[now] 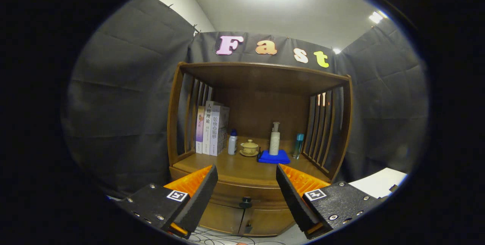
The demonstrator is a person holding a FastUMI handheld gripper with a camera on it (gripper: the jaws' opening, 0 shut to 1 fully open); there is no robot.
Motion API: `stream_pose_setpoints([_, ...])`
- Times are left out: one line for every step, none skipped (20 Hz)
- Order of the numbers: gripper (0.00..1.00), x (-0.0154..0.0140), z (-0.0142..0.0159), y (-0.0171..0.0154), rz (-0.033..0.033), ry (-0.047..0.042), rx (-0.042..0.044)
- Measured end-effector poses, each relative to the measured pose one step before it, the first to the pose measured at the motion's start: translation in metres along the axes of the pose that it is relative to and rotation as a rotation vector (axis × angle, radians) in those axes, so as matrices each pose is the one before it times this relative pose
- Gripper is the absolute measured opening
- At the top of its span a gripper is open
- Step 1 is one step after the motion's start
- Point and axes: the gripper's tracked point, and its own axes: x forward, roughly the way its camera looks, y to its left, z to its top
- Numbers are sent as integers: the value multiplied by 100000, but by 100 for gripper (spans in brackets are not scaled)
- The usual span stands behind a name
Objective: Pull open the drawer, take out the items inside it, and place them on the countertop above the cabinet.
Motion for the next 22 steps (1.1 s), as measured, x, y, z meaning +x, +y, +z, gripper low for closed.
stream_pose_setpoints([96,459,-919,234,-367,719,-314])
stream_pose_setpoints([96,691,-941,55,-1365,881,-445])
stream_pose_setpoints([96,752,-951,-9,-1795,878,-284])
stream_pose_setpoints([96,718,-1016,34,-1492,1447,-257])
stream_pose_setpoints([96,872,-1508,108,-1292,1645,36])
stream_pose_setpoints([95,789,-1359,257,-603,2146,-61])
stream_pose_setpoints([96,756,-1456,175,-1060,2226,-221])
stream_pose_setpoints([95,712,-1243,-67,-1384,1938,-634])
stream_pose_setpoints([95,696,-1205,-366,-1237,1477,-568])
stream_pose_setpoints([95,719,-982,-362,-1525,1465,-571])
stream_pose_setpoints([95,841,-1259,-196,-1056,1678,-80])
stream_pose_setpoints([95,707,-1016,-109,-437,1834,506])
stream_pose_setpoints([95,743,-1034,-51,-240,1916,683])
stream_pose_setpoints([95,711,-871,-288,-329,1296,817])
stream_pose_setpoints([95,641,-757,-243,-304,1150,925])
stream_pose_setpoints([94,570,-759,-179,-99,1400,1038])
stream_pose_setpoints([94,694,-783,-103,377,1369,1311])
stream_pose_setpoints([94,551,-714,75,733,1529,1550])
stream_pose_setpoints([92,466,-764,115,310,1319,1401])
stream_pose_setpoints([91,418,-333,61,799,891,1839])
stream_pose_setpoints([88,234,-469,222,1058,490,1806])
stream_pose_setpoints([87,8,-250,-16,849,575,1220])
